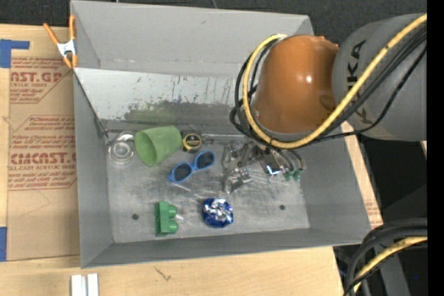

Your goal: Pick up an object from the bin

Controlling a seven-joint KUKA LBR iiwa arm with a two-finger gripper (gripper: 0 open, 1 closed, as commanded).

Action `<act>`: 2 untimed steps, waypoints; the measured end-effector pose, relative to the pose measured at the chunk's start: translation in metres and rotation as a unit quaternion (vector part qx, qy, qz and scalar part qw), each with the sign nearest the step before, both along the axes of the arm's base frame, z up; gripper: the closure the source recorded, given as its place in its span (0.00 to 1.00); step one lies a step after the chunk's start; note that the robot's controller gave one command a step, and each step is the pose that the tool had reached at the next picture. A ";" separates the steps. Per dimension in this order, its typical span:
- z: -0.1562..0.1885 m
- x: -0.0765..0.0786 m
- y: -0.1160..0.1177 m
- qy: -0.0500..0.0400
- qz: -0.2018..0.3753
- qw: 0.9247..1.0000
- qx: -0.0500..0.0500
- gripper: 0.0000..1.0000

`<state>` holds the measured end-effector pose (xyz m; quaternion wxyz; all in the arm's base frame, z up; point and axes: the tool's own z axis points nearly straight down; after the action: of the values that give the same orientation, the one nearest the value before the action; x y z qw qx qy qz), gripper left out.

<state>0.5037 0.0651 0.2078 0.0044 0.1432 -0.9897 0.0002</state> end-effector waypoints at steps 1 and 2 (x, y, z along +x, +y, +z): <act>-0.102 -0.011 0.034 -0.001 -0.152 0.988 0.000 1.00; -0.133 0.042 0.079 0.001 0.087 0.996 -0.002 1.00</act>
Offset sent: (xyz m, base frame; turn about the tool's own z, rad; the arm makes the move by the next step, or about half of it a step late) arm -0.0089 0.0324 -0.0992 0.3072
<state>0.5458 0.1442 0.0752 0.0051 0.2287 -0.9735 0.0024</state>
